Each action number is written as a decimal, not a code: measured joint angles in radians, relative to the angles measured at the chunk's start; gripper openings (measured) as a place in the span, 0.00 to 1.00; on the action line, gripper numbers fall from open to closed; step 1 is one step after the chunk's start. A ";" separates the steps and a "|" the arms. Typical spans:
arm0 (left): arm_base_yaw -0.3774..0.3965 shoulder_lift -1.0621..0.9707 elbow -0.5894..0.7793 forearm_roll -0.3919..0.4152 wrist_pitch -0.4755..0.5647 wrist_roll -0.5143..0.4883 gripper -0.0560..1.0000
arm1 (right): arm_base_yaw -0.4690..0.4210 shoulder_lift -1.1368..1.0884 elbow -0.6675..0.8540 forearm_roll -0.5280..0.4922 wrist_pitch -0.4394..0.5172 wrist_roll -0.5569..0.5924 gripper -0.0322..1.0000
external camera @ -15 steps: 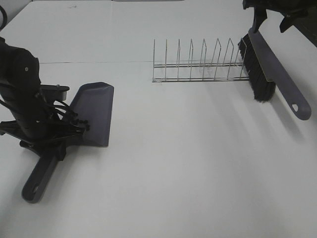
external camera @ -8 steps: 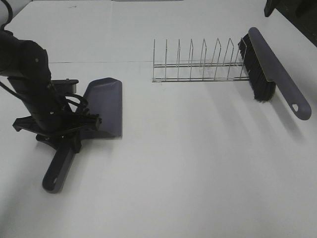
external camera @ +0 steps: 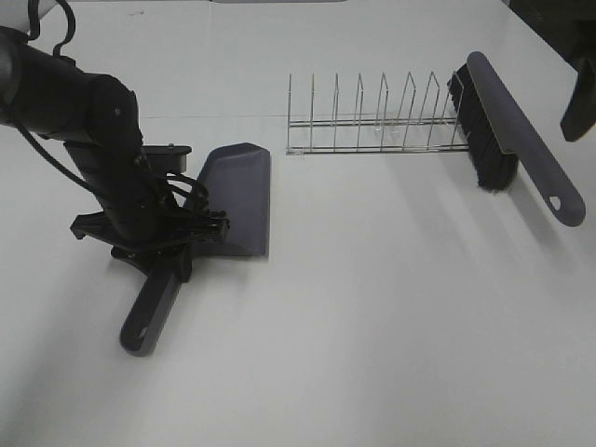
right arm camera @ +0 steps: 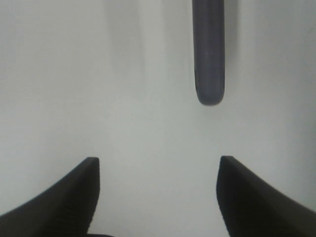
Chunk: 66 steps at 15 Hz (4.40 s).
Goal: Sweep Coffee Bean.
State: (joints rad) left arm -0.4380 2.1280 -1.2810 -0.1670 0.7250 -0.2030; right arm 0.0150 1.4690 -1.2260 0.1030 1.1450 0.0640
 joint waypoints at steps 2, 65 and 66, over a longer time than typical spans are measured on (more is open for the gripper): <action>0.000 -0.004 0.000 -0.001 0.003 0.000 0.36 | 0.000 -0.126 0.113 0.001 -0.008 -0.009 0.57; 0.352 -2.130 0.783 0.096 0.338 0.285 0.61 | 0.000 -1.394 0.719 0.089 -0.075 -0.262 0.57; 0.352 -2.130 0.783 0.096 0.338 0.285 0.61 | 0.000 -1.411 0.719 0.092 -0.074 -0.262 0.57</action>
State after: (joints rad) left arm -0.0860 -0.0020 -0.4980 -0.0710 1.0630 0.0820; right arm 0.0150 0.0580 -0.5070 0.1950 1.0710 -0.1980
